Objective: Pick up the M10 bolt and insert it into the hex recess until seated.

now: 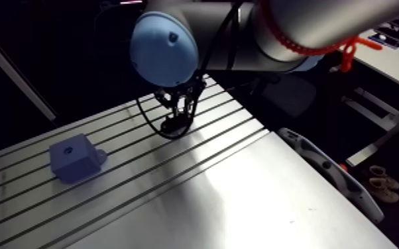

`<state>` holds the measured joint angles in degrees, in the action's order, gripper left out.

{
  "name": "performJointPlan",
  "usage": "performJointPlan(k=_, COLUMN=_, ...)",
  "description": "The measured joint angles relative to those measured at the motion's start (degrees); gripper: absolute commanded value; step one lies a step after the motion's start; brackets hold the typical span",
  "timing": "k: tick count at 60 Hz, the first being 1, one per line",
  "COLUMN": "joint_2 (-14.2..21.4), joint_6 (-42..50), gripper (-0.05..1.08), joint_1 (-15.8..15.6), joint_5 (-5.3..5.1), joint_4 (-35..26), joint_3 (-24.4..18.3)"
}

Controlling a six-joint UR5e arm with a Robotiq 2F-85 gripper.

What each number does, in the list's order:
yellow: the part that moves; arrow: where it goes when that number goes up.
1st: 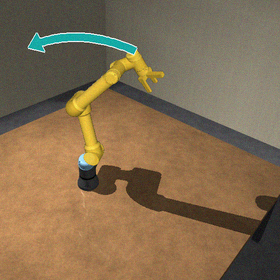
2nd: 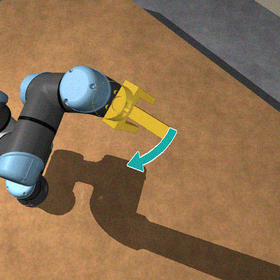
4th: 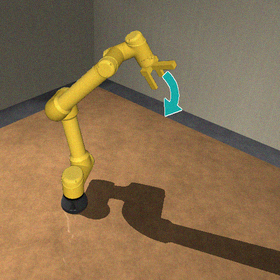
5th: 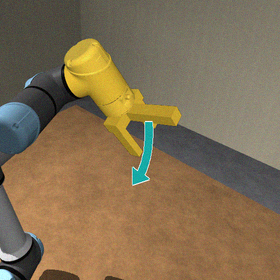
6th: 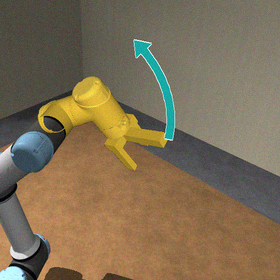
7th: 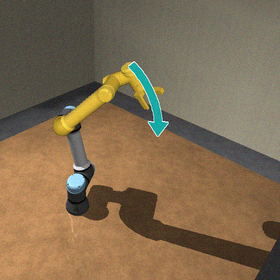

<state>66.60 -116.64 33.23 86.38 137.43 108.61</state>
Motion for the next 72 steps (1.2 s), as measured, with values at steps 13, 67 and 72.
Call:
performJointPlan(k=13, joint_2=0.0, joint_6=0.0, gripper=0.63, joint_1=0.0, joint_5=0.04, joint_4=0.0, joint_3=0.0)
performJointPlan(k=67, joint_2=0.0, joint_6=0.1, gripper=0.71, joint_1=0.0, joint_5=0.06, joint_4=0.0, joint_3=-0.1)
performJointPlan(k=72, joint_2=0.0, joint_6=0.0, gripper=0.71, joint_1=0.0, joint_5=0.02, joint_4=0.0, joint_3=0.0)
